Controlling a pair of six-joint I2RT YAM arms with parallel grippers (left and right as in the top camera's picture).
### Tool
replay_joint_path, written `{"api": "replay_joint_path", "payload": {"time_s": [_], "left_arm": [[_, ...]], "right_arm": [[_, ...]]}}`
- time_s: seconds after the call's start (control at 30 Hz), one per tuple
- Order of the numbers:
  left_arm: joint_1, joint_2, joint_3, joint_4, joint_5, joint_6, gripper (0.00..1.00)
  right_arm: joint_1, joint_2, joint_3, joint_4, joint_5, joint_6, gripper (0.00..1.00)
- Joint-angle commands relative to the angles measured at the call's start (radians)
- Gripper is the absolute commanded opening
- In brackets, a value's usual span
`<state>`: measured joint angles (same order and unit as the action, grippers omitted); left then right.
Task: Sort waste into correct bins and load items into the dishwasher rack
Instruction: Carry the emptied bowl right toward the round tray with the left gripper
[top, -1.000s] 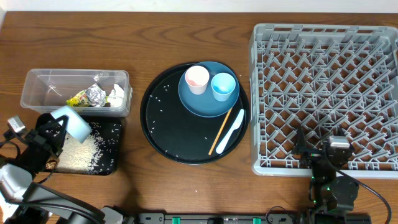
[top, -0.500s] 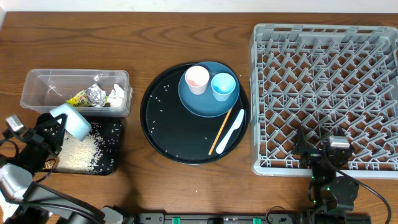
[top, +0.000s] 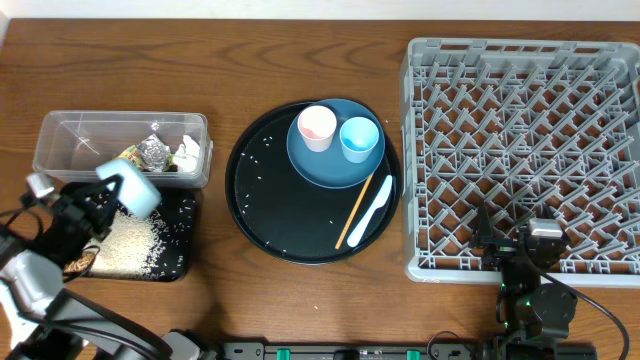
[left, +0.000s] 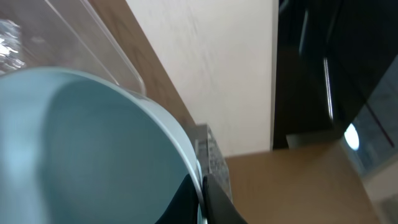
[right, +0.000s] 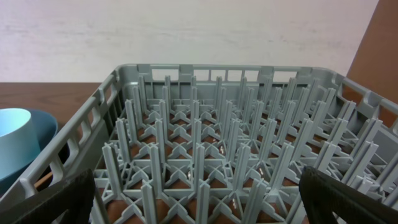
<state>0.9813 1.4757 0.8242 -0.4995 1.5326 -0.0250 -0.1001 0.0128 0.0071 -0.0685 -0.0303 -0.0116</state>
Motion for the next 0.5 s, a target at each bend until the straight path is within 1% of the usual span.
{"api": "replay_joint_path", "payload": {"time_s": [0.0,0.13,0.3,0.4,0.47], "left_arm": [[-0.08,-0.059,0.03,0.006,-0.043,-0.039,0.06],[-0.206,-0.154,0.047,0.017,-0.167,-0.077,0.06],[-0.412,-0.296,0.049,0.018,-0.414,-0.112,0.06],[-0.567,-0.356,0.049,-0.013,-0.608,-0.113,0.06],[-0.69,-0.375,0.048,-0.043,-0.782,-0.12,0.06]], "right_arm": [[0.008,-0.002,-0.002,-0.003,-0.003,-0.008,0.99],[0.008,-0.002,-0.002,-0.003,-0.003,-0.009,0.99],[0.008,-0.002,-0.002,-0.003,-0.003,-0.008,0.99],[0.008,-0.002,-0.002,-0.003,-0.003,-0.008,0.99],[0.008,-0.002,-0.002,-0.003,-0.003,-0.008,0.99]]}}
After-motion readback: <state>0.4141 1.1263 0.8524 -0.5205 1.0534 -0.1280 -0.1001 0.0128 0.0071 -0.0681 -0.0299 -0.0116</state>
